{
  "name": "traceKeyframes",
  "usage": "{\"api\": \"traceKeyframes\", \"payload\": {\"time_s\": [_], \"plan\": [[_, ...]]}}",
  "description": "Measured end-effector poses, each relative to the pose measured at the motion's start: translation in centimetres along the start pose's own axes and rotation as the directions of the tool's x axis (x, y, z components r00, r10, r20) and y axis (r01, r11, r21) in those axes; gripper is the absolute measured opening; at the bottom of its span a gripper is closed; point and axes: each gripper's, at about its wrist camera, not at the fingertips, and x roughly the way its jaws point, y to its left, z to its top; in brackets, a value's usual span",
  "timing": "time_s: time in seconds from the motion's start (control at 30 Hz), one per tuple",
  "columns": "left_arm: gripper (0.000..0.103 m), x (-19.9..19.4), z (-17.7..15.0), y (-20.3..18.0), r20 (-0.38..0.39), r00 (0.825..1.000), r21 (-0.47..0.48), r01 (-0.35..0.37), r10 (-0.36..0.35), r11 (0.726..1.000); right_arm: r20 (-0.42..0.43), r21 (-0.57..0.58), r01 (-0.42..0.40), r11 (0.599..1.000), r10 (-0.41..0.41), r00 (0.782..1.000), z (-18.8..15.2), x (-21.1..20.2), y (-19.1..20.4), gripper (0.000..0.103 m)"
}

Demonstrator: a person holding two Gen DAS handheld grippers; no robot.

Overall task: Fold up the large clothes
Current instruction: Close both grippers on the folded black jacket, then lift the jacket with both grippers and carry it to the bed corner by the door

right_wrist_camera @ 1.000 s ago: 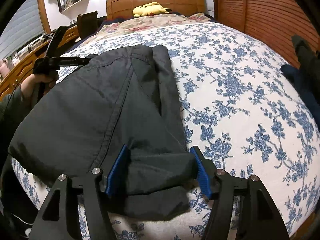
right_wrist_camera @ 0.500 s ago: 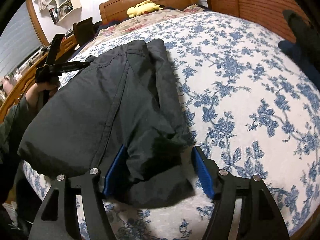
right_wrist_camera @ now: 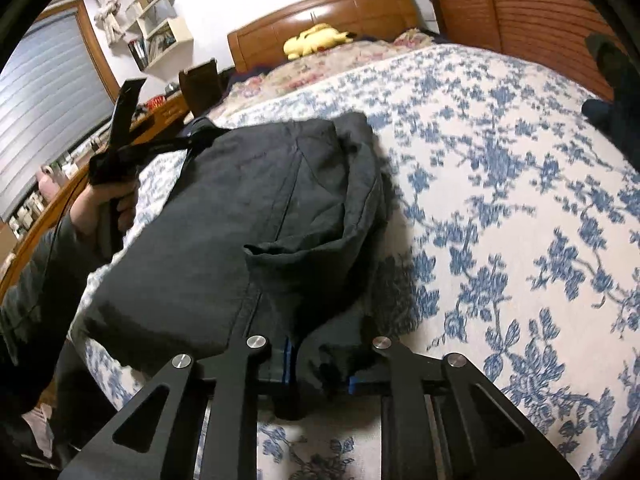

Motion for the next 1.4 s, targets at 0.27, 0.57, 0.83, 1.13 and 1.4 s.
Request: {"api": "traceKeyframes", "payload": {"time_s": [0.27, 0.57, 0.83, 1.13, 1.4], "plan": [[0.02, -6.8, 0.8, -2.5, 0.08, 0.997, 0.066, 0.001, -0.007, 0.998, 0.075, -0.064, 0.011, 0.998, -0.006, 0.997, 1.1, -2.0, 2.0, 0.015], [0.02, -11.7, 1.3, -5.6, 0.121, 0.992, 0.115, 0.017, -0.031, 0.993, 0.144, -0.109, 0.057, 0.992, -0.041, 0.989, 2.3, -5.6, 1.8, 0.014], [0.02, -14.0, 2.4, -9.2, 0.157, 0.986, 0.147, 0.028, -0.051, 0.989, 0.196, -0.135, 0.11, 0.985, -0.083, 0.977, 2.0, -9.2, 0.6, 0.014], [0.019, -15.8, 6.0, -15.7, 0.208, 0.973, 0.21, 0.057, -0.102, 0.976, 0.272, -0.147, 0.175, 0.974, -0.13, 0.953, 2.4, -14.5, -2.6, 0.014], [0.019, -17.5, 12.4, -24.3, 0.275, 0.942, 0.285, 0.111, -0.192, 0.952, 0.401, -0.124, 0.329, 0.936, -0.256, 0.879, 4.8, -23.6, -6.9, 0.013]]}}
